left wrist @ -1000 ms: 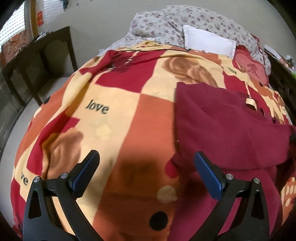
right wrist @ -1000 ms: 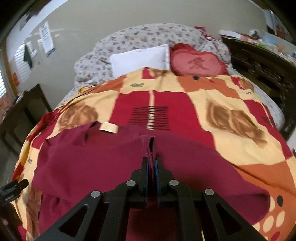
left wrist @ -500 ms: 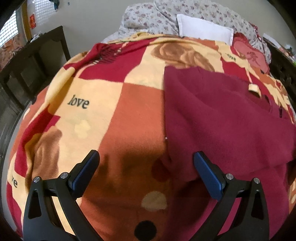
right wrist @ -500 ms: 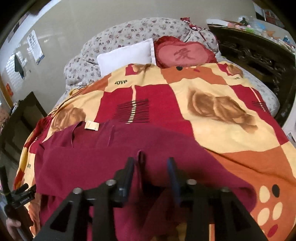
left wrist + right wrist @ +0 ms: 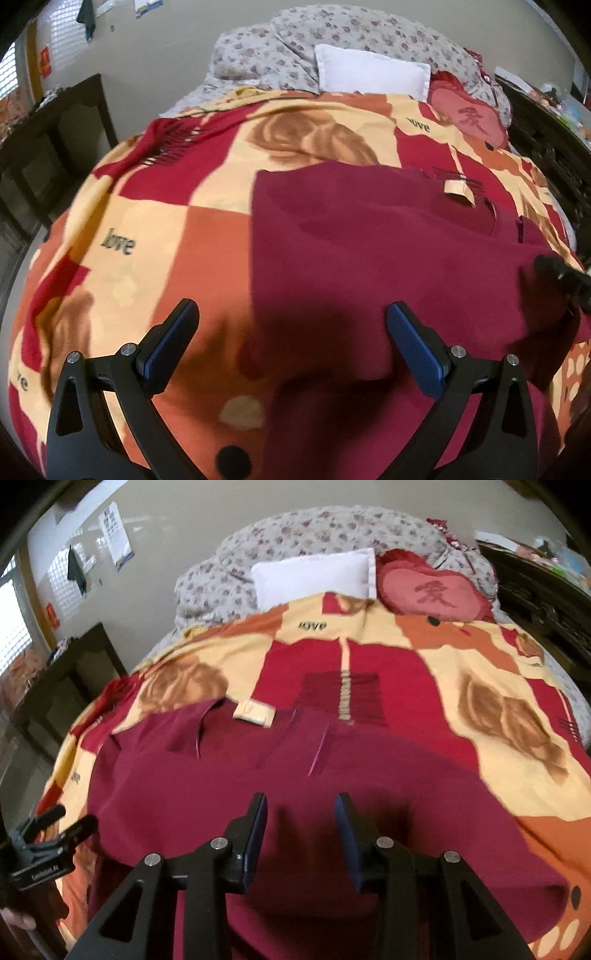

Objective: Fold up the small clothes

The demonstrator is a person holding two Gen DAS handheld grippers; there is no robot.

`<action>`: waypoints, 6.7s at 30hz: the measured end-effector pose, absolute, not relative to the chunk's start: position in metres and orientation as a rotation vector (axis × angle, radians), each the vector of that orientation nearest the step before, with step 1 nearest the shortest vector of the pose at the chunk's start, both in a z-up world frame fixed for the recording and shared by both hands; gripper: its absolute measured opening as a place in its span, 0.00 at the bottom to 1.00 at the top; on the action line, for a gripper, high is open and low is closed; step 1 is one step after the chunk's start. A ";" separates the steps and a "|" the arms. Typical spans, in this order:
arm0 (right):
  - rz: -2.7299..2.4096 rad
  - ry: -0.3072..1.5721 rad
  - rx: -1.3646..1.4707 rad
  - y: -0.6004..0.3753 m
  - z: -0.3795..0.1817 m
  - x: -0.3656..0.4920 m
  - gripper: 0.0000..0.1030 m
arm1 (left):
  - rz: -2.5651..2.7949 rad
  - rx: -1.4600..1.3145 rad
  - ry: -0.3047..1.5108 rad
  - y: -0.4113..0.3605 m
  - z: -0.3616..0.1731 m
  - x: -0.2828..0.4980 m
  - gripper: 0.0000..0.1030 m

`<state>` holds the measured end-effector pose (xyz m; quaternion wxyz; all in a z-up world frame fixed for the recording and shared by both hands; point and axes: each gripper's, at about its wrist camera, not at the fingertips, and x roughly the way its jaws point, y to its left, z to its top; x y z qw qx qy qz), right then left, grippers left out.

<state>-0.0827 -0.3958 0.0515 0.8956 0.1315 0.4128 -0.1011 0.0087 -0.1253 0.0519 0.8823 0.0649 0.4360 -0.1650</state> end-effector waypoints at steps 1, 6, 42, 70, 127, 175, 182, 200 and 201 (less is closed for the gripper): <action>-0.217 0.860 0.275 -0.397 0.046 -0.081 0.35 | -0.347 0.135 0.917 -0.129 0.049 0.011 0.99; -0.244 0.860 0.294 -0.410 0.030 -0.069 0.35 | -0.336 0.135 0.969 -0.140 0.029 0.027 0.99; -0.262 0.827 0.320 -0.412 0.061 -0.064 0.42 | -0.303 0.062 0.939 -0.137 0.002 0.021 0.99; -0.270 0.446 0.490 -0.523 0.167 -0.222 0.10 | -0.329 0.173 0.947 -0.137 0.022 0.021 0.99; 0.417 0.910 0.498 -0.363 0.042 -0.065 0.44 | -0.420 0.100 0.886 -0.109 0.064 -0.008 0.99; 0.216 0.769 0.328 -0.360 0.041 -0.034 0.06 | -0.681 -0.028 1.015 -0.213 0.075 0.088 0.98; 0.259 0.759 0.331 -0.344 0.048 -0.045 0.05 | -0.750 0.014 1.142 -0.248 0.056 0.088 0.60; -0.154 0.682 0.582 -0.477 0.066 -0.208 0.61 | -0.695 -0.021 0.913 -0.173 0.111 0.044 0.06; -0.170 0.696 0.605 -0.483 0.063 -0.215 0.61 | -0.676 -0.031 0.906 -0.159 0.112 0.041 0.06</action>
